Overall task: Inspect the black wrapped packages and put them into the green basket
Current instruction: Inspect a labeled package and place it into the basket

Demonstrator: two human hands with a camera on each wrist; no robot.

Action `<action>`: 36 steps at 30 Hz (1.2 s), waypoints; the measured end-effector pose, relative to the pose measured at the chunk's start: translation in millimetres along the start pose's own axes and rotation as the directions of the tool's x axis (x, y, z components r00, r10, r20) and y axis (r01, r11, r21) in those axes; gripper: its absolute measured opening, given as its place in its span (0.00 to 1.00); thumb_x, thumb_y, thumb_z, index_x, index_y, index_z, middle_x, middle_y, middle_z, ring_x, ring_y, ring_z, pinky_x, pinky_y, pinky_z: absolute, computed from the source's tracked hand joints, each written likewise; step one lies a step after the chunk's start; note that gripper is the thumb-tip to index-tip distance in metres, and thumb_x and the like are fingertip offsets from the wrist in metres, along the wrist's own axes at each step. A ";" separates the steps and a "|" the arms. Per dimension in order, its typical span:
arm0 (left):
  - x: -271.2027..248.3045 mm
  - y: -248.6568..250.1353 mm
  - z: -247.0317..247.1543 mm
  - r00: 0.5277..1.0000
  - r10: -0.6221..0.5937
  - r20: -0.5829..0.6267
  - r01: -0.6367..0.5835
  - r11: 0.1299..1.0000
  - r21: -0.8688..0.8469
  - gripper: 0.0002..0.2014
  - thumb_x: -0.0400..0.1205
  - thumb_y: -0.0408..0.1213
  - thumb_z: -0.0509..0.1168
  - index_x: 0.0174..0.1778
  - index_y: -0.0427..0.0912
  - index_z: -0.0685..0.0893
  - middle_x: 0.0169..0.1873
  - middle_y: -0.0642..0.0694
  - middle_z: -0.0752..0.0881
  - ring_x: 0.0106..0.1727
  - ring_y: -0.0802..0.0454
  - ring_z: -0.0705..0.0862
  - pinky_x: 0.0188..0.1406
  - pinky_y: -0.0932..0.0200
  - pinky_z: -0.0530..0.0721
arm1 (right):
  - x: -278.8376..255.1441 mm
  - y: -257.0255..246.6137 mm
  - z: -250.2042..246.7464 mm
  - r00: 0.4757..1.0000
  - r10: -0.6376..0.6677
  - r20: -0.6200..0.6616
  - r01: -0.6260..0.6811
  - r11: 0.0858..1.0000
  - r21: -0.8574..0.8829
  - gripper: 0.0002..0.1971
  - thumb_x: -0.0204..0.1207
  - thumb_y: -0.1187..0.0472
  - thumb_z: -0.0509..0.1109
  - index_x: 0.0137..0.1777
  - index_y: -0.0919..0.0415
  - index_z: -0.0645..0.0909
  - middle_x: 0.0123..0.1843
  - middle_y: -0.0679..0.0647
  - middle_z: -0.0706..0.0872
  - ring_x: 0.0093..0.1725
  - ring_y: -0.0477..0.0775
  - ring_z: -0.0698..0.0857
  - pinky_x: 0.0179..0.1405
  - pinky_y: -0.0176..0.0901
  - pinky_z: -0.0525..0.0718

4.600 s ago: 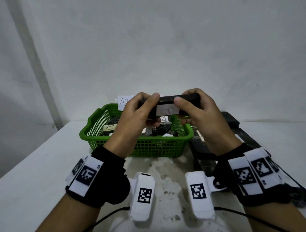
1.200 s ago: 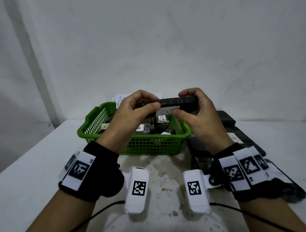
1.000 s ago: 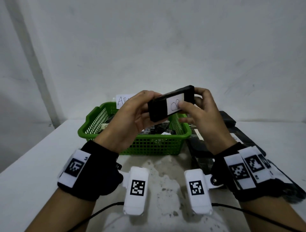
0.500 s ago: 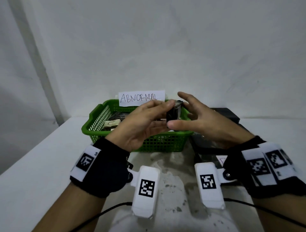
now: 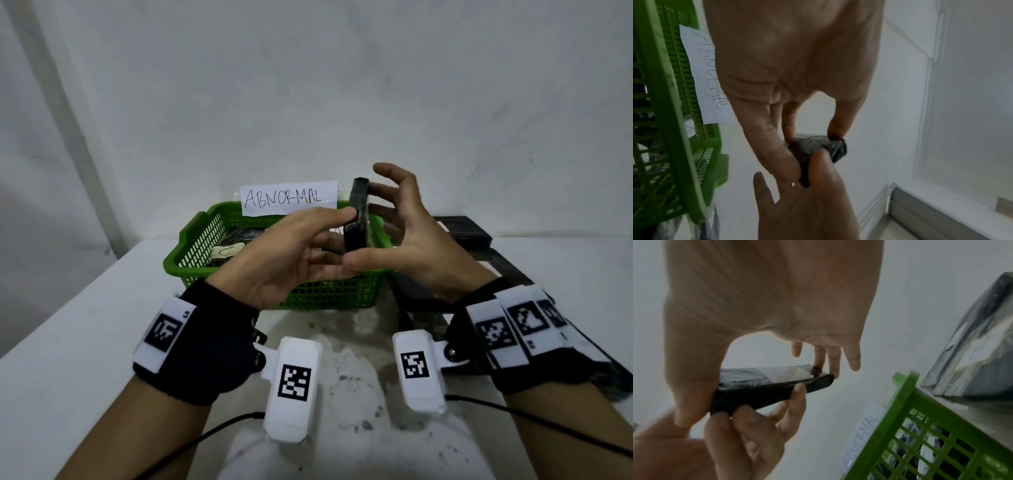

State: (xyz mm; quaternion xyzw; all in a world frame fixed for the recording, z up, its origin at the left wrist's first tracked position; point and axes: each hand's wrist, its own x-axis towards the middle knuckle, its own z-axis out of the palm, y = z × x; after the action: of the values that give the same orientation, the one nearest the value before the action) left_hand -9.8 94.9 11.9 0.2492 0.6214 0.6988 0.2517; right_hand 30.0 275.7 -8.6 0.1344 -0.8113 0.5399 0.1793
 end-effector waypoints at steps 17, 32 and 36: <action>1.5 -8.5 -1.1 0.987 0.159 0.007 -0.156 0.962 0.223 0.18 0.78 0.28 0.73 0.64 0.38 0.80 0.57 0.41 0.88 0.53 0.49 0.91 0.52 0.47 0.92 | 6.2 -4.6 -2.2 0.968 -0.001 -0.252 0.044 0.985 0.166 0.19 0.69 0.61 0.82 0.60 0.61 0.86 0.48 0.53 0.94 0.50 0.49 0.93 0.52 0.38 0.87; 8.4 -17.2 -13.9 0.869 0.495 -0.019 -0.406 0.734 0.545 0.29 0.75 0.29 0.78 0.69 0.53 0.80 0.63 0.53 0.84 0.66 0.58 0.83 0.61 0.47 0.88 | 1.7 -7.0 3.6 0.919 0.345 0.192 -0.389 0.877 0.283 0.45 0.59 0.22 0.65 0.77 0.41 0.77 0.74 0.49 0.84 0.67 0.60 0.87 0.65 0.62 0.85; 9.0 -20.0 -16.0 0.841 0.541 0.012 -0.435 0.663 0.609 0.28 0.75 0.28 0.76 0.69 0.55 0.81 0.59 0.48 0.83 0.61 0.56 0.84 0.58 0.45 0.89 | -0.4 -4.1 6.3 0.924 0.296 0.241 -0.360 0.887 0.290 0.46 0.58 0.29 0.74 0.78 0.46 0.74 0.70 0.54 0.88 0.65 0.61 0.89 0.63 0.62 0.85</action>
State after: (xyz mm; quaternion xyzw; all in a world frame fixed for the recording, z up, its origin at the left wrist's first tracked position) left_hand -26.4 91.0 -9.3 0.4116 0.7357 0.5305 -0.0895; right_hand 31.2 268.4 -7.6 0.0736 -0.7339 0.6750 -0.0179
